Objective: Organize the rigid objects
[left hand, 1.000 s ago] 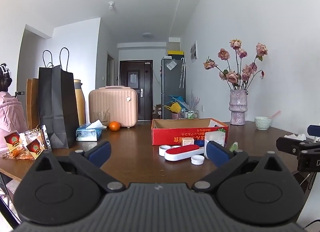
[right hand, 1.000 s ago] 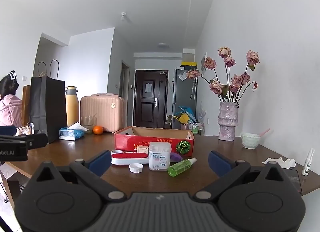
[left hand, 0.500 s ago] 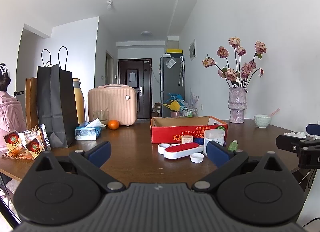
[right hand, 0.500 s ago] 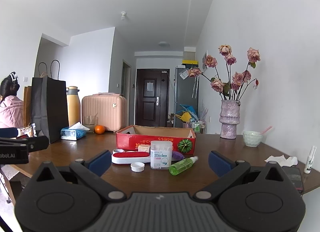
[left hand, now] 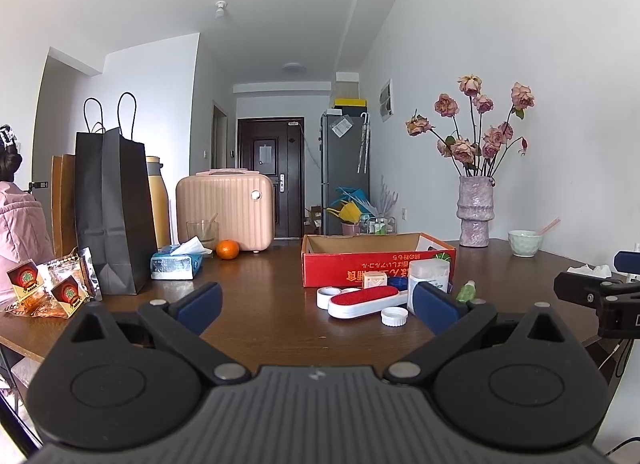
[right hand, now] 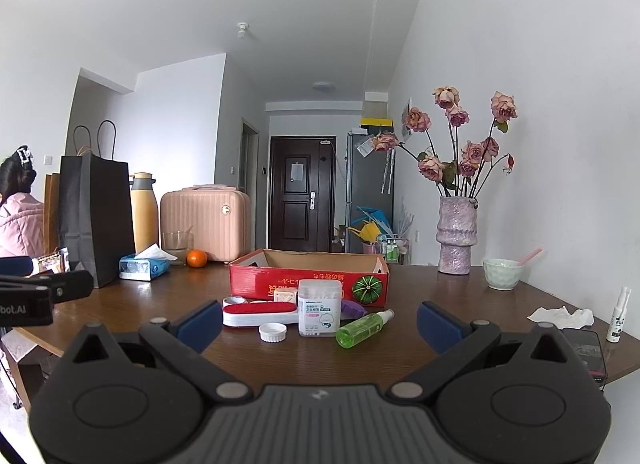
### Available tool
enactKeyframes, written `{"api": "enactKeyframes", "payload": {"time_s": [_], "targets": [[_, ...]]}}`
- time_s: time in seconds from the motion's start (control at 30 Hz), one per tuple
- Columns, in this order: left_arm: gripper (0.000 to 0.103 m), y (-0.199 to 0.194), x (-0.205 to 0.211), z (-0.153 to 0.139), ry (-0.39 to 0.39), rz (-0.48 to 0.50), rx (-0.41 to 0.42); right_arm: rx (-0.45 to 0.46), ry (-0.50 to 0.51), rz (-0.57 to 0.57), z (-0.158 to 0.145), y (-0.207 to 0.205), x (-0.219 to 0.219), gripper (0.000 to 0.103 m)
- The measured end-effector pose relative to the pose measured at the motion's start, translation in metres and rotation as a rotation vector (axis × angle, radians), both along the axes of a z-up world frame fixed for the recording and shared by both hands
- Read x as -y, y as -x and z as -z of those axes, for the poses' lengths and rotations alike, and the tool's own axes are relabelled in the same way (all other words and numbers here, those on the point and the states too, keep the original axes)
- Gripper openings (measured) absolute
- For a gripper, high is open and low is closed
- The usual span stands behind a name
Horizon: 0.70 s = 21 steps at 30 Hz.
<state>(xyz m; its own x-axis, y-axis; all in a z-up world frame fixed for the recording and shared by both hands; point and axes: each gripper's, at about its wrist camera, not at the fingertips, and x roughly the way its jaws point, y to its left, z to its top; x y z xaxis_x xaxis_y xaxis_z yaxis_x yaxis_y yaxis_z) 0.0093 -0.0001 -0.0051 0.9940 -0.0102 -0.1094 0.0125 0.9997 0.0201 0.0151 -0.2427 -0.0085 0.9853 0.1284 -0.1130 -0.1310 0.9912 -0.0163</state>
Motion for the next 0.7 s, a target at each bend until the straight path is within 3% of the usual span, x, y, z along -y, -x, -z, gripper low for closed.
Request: {"api": "enactKeyframes", "payload": {"time_s": [0.47, 0.7], "targets": [[0.103, -0.0042, 0.0063, 0.0031, -0.036, -0.024, -0.014, -0.002, -0.009, 0.013, 0.001, -0.0022, 0.008, 0.103], [0.103, -0.0064, 0.0032, 0.001, -0.035, -0.035, -0.013, 0.066, 0.075, -0.027, -0.0077, 0.0003, -0.0012, 0.103]]}}
